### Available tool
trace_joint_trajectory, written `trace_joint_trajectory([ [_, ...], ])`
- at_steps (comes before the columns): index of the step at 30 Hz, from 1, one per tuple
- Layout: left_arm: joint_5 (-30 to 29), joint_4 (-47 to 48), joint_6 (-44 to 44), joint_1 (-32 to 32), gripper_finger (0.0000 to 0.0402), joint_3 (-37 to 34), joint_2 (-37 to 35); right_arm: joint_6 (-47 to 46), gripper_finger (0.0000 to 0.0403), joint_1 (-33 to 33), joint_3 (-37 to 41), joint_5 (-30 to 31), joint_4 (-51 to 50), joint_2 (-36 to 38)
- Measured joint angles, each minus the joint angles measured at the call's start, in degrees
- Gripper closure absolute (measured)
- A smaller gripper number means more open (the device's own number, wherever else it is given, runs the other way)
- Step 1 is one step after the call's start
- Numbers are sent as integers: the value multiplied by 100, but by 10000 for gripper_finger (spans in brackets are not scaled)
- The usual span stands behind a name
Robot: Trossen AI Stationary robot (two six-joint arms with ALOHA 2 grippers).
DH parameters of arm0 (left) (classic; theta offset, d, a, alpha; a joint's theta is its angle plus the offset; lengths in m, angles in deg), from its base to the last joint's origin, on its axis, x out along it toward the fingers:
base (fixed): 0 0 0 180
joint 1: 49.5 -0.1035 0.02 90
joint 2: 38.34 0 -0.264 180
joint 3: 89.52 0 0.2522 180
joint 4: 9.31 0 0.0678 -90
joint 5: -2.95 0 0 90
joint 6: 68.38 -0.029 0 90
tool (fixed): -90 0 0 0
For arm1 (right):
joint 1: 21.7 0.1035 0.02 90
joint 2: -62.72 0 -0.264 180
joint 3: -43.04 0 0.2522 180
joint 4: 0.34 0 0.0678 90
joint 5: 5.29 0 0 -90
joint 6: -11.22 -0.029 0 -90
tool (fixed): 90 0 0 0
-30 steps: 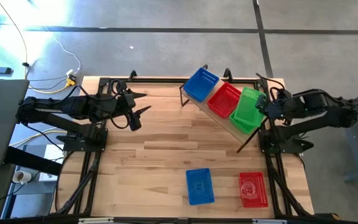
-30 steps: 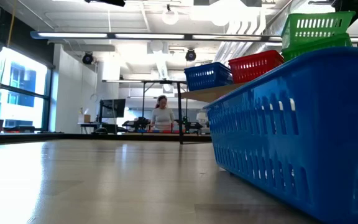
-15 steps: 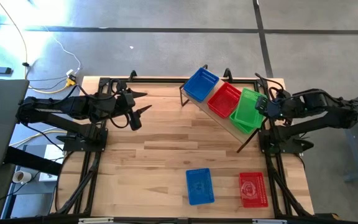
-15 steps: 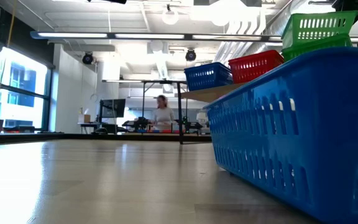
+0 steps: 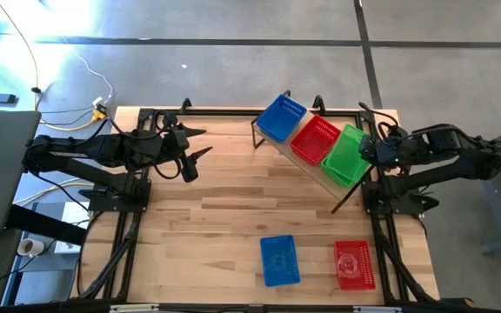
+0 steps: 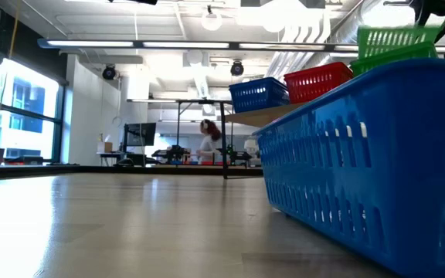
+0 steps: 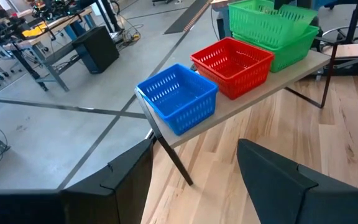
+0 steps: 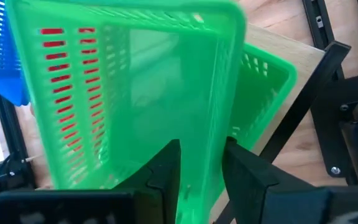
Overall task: Stack baskets on shelf by color
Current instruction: Stack the green basket on the stacked green baskets on the shelf, then stack the red basket on the stacked red basket on the shelf
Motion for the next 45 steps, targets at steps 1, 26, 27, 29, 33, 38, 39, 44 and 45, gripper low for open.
trace_joint_trajectory([
  [1, 0, 0, -2, 0, 179, 0, 0, -21, 301, 0, 0, 0, -2, 13],
  [26, -9, -122, -2, 2, 179, 0, 0, -32, 300, 0, -20, -322, 0, 405],
  [27, -15, -141, -2, 2, 179, 0, 0, 16, 300, 0, -53, -320, -4, 405],
  [29, -20, -162, -2, 2, 179, 0, 0, 56, 300, 0, -145, -271, 0, 407],
  [33, -20, -162, -2, 1, 179, 0, 0, 308, 300, 0, -383, 155, 0, 409],
  [38, -20, -160, -2, 2, 179, 0, 9, 653, 300, 0, -496, 509, 47, 409],
  [39, -20, -160, -2, 0, 179, 0, 17, 745, 300, 0, -496, 524, 83, 402],
  [44, -56, -131, 247, 0, 179, 0, 22, 1211, 300, 0, -496, 421, 513, 305],
  [45, -58, -126, 358, 0, 179, 0, 22, 1364, 300, 0, -496, 381, 663, 283],
])
